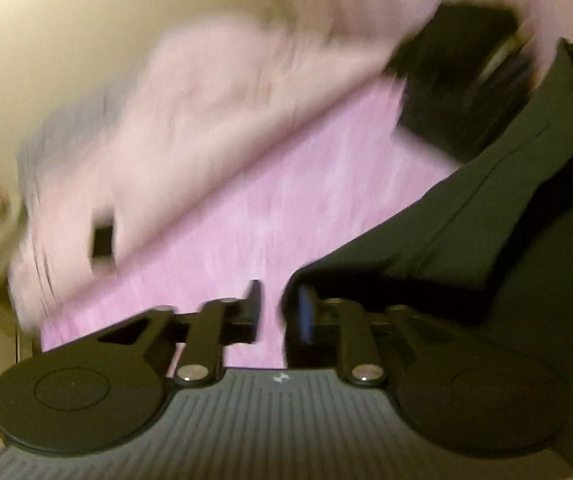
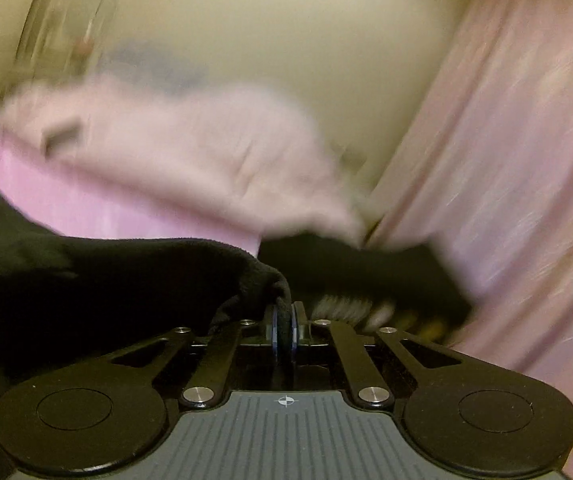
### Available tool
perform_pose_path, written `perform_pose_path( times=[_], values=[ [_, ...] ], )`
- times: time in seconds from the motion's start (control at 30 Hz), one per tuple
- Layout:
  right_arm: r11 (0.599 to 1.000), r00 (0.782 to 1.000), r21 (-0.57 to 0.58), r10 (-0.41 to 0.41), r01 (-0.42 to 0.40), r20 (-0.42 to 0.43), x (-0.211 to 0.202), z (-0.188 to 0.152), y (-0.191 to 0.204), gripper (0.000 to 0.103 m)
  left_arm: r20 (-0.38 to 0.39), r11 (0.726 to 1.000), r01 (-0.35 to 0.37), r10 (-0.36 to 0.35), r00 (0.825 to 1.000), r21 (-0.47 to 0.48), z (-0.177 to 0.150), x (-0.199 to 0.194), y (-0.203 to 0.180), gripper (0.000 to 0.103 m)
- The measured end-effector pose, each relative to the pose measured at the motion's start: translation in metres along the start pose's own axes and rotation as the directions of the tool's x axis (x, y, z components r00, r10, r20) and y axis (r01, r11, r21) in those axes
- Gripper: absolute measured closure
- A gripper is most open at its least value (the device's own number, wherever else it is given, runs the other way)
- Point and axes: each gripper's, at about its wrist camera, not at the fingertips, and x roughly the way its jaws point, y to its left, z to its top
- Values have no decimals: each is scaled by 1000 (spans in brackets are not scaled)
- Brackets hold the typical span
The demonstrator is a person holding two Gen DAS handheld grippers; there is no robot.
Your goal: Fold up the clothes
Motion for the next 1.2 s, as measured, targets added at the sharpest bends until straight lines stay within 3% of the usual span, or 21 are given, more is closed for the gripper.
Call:
perform_pose_path(
  times=[0.07, 0.2, 0.3, 0.47, 0.63, 0.73, 0.8, 0.83, 0.87, 0.93, 0.97, 1.07, 1.13, 1.2],
  values=[
    [1000, 998, -8, 26, -26, -65, 65, -22, 10, 20, -89, 999, -18, 13, 996, -47, -22, 42, -1, 80],
    [989, 976, 31, 145, -142, -164, 118, -66, 14, 20, -223, 992, -7, -21, 975, -123, -83, 73, -11, 73],
    [970, 936, 135, 233, -203, -263, 123, -103, 21, 20, -303, 979, 14, -76, 950, -201, -122, 76, -27, 67],
    [894, 852, 383, 376, -232, -364, 70, -143, 32, 20, -361, 947, 53, -172, 916, -317, -189, 45, -36, 48],
    [863, 805, 471, 405, -180, -434, 9, -180, 53, 20, -411, 917, 122, -285, 866, -380, -255, 37, -49, 45],
    [867, 789, 483, 381, -122, -483, -23, -207, 70, 20, -446, 934, 138, -283, 849, -331, -285, 42, -58, 45],
    [867, 776, 489, 375, -100, -507, -37, -218, 79, 20, -432, 934, 161, -294, 853, -319, -297, 42, -58, 45],
    [869, 776, 486, 369, -92, -512, -45, -224, 83, 20, -418, 932, 176, -304, 856, -318, -300, 41, -56, 52],
    [872, 775, 482, 364, -89, -516, -51, -227, 87, 20, -409, 929, 192, -316, 856, -315, -301, 40, -53, 76],
    [873, 772, 481, 358, -77, -525, -57, -235, 96, 20, -394, 933, 212, -318, 862, -289, -298, 36, -48, 99],
    [874, 771, 481, 350, -66, -532, -57, -238, 98, 20, -386, 937, 211, -309, 869, -277, -296, 32, -44, 99],
    [868, 800, 496, 305, -11, -517, -65, -238, 91, 20, -328, 961, 164, -233, 916, -225, -285, 11, -13, 99],
    [865, 815, 501, 271, 28, -513, -68, -238, 82, 20, -313, 981, 55, -113, 943, -188, -278, 0, 24, 99],
    [853, 812, 519, 267, 51, -519, -64, -243, 73, 20, -338, 980, -102, 39, 940, -172, -274, -3, 65, 99]
  ],
)
